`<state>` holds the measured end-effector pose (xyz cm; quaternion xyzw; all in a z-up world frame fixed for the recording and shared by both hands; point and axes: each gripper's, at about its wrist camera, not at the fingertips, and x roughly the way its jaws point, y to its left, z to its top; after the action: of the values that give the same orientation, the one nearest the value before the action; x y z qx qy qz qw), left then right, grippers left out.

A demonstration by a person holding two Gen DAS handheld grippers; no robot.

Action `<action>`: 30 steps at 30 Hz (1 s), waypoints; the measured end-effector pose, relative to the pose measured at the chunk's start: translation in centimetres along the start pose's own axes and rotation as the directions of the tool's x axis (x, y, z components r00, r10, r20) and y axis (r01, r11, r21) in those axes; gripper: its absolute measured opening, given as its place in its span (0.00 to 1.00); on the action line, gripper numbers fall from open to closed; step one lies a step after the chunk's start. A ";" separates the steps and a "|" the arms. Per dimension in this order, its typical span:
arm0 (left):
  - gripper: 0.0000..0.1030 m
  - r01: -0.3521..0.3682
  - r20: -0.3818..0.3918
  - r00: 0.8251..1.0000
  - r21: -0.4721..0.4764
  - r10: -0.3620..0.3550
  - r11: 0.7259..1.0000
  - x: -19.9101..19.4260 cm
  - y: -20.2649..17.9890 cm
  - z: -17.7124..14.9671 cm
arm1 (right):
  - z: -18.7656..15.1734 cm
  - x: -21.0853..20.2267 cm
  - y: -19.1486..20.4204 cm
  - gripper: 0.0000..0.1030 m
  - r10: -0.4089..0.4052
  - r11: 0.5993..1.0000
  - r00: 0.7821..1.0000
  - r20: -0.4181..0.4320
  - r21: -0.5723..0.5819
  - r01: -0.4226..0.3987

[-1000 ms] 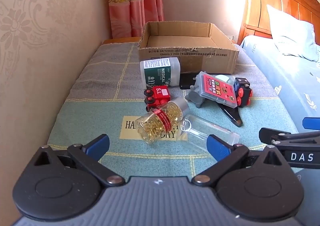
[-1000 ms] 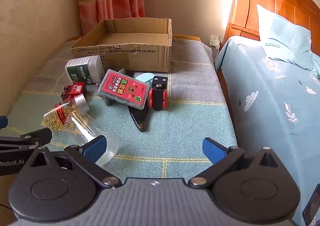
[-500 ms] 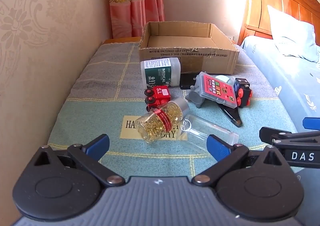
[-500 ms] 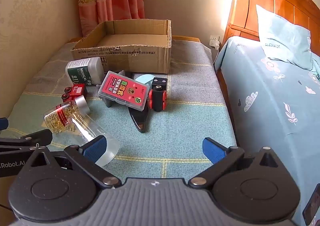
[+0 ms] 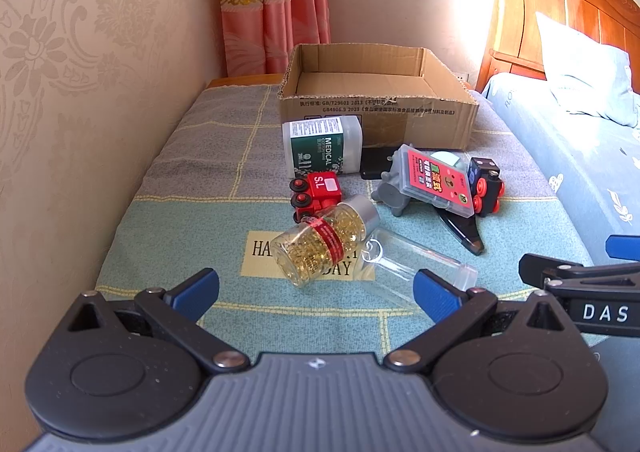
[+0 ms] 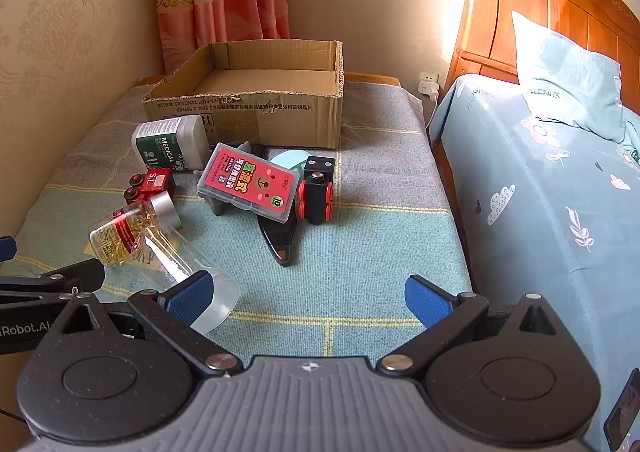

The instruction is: Organize rigid objects

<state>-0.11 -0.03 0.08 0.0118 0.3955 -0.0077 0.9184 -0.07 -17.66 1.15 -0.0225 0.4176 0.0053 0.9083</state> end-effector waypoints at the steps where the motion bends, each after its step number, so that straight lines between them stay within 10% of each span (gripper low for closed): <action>1: 0.99 0.000 0.000 1.000 0.000 0.000 1.000 0.0 0.0 0.0 | 0.0 0.0 0.0 1.00 0.000 1.000 1.000 0.000 0.000 0.000; 30: 0.99 -0.005 0.011 1.000 -0.016 0.006 1.000 -0.6 0.2 0.2 | 0.2 -0.6 0.0 1.00 0.002 1.000 1.000 0.012 0.002 -0.002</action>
<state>-0.42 0.13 0.68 0.0055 0.3903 -0.0021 0.9207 -0.29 -17.66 1.70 -0.0209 0.4121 0.0060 0.9109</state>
